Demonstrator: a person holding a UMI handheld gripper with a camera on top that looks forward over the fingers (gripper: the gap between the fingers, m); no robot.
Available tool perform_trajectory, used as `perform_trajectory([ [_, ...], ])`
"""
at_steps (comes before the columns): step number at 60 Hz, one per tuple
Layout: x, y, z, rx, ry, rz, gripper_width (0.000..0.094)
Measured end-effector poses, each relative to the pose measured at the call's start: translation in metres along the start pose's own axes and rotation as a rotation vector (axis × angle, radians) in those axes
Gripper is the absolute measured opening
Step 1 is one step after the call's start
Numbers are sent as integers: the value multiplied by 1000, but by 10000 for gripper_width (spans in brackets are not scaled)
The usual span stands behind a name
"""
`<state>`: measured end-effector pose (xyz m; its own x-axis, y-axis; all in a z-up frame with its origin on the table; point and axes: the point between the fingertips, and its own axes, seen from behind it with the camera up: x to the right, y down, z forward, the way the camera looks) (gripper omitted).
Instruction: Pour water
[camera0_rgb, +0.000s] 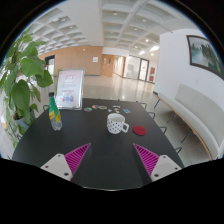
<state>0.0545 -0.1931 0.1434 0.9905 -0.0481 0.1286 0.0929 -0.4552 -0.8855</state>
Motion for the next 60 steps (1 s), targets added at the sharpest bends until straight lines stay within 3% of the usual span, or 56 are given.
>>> perform_trajectory([
  [20, -18, 32, -18, 1, 11, -36, 848],
  [35, -138, 22, -17, 78, -116, -39, 853],
  [48, -254, -23, 56, 138, -191, -29, 847],
  [60, -296, -53, 143, 173, -149, -15, 850],
])
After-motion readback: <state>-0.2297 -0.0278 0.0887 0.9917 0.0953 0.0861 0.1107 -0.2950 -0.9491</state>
